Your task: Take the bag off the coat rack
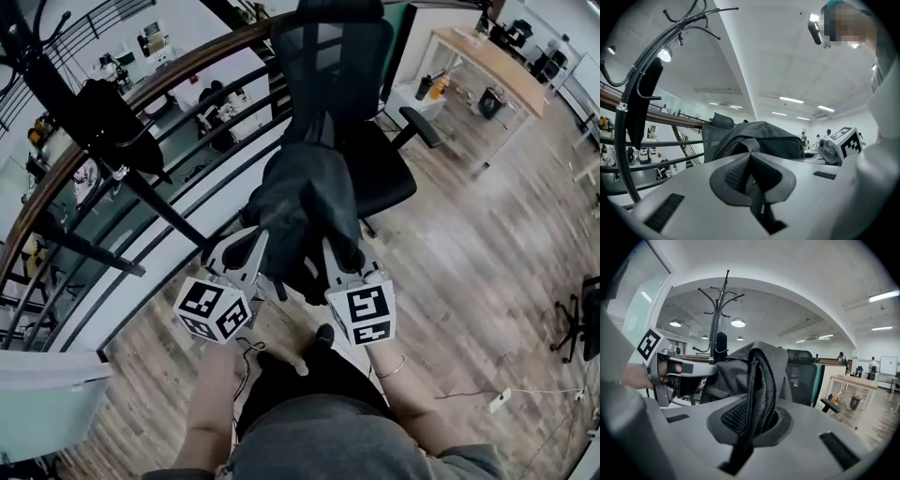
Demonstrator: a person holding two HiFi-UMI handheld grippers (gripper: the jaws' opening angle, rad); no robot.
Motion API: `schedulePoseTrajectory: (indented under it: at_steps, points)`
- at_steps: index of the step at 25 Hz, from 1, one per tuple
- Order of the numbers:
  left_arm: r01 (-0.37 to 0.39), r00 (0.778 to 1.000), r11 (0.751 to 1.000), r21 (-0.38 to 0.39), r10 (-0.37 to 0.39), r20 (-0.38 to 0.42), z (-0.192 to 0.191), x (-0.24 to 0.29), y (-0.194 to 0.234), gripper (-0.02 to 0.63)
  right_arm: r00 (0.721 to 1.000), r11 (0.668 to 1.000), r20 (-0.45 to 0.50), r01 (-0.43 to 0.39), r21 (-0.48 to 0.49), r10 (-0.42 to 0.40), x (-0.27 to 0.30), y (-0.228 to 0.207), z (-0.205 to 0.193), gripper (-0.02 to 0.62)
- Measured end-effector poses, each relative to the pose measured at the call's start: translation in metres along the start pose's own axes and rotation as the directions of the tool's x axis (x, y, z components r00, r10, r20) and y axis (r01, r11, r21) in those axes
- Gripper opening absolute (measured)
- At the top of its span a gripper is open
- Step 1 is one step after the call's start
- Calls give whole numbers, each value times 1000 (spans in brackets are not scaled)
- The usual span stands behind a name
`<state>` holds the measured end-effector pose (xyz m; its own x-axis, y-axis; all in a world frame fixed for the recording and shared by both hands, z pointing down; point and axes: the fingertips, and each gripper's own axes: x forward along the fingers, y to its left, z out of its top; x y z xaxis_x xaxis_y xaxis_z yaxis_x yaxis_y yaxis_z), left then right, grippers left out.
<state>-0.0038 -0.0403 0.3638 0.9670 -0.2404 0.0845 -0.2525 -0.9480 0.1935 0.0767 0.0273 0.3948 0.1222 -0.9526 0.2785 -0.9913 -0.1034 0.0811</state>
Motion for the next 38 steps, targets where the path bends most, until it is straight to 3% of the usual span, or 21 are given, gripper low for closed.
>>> schedulePoseTrajectory:
  at_steps: [13,20,29,38]
  points:
    - [163,986,987,4,-162,-36,-7,134,-78,25,984,984,-1,178,33,-178,-40,-142,-25,11]
    - [226,971,974,-6,-226,-73,-14,199,-96,25,970,970,-31,241,44,-240,-37,-202,-39,11]
    - [271,955,962,-15,-271,-117,-22,295,-73,25,958,957,-78,281,73,-276,15,-278,-52,11]
    - [253,959,966,-57,-258,-113,-18,376,-23,25,963,960,-97,262,101,-253,91,-339,-47,11]
